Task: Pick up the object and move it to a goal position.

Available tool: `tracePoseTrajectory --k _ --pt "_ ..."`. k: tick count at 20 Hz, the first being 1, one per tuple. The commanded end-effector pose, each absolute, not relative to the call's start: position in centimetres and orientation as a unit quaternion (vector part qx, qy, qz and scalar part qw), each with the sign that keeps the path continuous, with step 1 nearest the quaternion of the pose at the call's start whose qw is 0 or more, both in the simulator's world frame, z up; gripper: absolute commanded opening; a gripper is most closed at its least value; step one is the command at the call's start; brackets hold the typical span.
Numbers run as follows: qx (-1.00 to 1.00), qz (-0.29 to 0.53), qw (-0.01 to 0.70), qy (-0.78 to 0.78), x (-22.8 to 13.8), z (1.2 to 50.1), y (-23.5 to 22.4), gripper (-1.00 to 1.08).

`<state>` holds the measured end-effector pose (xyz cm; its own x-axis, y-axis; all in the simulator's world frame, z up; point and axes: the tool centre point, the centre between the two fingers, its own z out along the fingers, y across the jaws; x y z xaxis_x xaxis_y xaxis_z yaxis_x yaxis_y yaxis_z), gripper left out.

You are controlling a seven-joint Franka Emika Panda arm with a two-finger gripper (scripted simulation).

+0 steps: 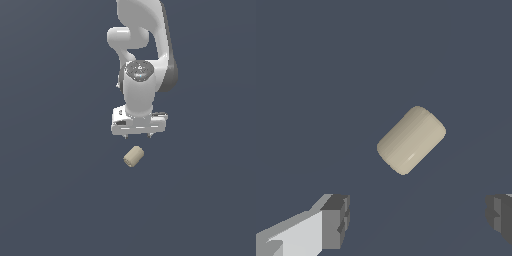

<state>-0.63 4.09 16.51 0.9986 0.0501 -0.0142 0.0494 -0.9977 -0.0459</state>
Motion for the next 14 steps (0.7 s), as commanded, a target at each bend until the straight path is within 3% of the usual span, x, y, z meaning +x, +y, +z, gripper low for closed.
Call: tracePoseTrajectory --k 1,14 --pt "-0.999 0.008 0.023 -0.025 -0.63 16.51 4.09 1.0" --pt "-0.999 0.003 0.008 -0.053 -0.18 17.01 4.17 1.0"
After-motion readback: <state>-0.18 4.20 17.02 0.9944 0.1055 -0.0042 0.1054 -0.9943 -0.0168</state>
